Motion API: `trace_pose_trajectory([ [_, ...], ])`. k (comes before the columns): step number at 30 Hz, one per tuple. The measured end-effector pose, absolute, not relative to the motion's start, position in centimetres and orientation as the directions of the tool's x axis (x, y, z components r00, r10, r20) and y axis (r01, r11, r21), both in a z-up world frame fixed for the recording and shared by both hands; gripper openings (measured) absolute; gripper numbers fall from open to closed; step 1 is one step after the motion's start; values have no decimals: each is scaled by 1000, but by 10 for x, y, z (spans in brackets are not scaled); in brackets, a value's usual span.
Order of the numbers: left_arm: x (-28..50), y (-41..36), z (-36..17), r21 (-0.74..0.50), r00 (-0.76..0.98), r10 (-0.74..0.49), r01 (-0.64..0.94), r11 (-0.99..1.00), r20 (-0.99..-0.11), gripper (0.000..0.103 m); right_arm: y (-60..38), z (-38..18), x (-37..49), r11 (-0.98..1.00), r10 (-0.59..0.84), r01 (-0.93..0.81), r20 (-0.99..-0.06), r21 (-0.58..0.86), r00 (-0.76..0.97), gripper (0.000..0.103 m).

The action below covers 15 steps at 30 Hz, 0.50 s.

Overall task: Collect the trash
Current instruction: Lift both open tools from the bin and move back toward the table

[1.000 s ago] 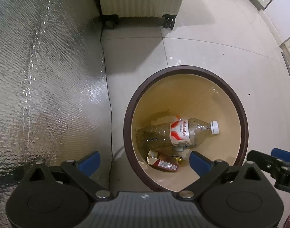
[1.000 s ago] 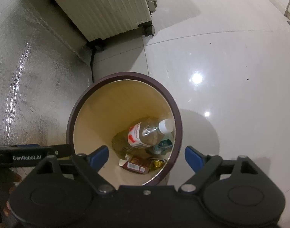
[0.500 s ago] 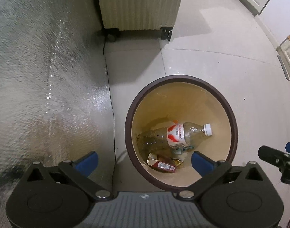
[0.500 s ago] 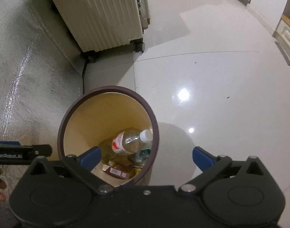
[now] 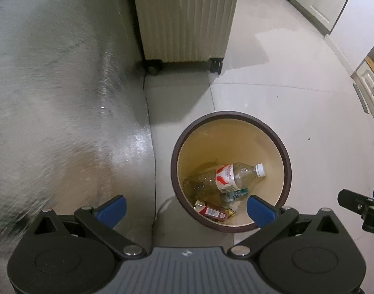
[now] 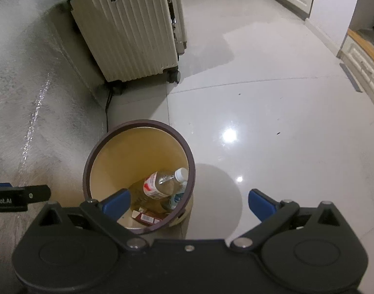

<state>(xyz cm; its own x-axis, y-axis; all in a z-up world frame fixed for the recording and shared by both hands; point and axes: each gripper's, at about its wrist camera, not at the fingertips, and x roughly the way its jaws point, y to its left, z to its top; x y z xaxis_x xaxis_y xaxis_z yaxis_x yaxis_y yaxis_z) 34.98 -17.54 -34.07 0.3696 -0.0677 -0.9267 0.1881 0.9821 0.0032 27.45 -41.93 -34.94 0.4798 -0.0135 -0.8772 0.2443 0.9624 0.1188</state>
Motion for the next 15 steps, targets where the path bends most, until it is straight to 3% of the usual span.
trace_pose_trajectory([
  [15,273,-165,-260,-57,483,-147,196,979,-863,103,-410,-264,199,964,-60,244,-798,110,599,103],
])
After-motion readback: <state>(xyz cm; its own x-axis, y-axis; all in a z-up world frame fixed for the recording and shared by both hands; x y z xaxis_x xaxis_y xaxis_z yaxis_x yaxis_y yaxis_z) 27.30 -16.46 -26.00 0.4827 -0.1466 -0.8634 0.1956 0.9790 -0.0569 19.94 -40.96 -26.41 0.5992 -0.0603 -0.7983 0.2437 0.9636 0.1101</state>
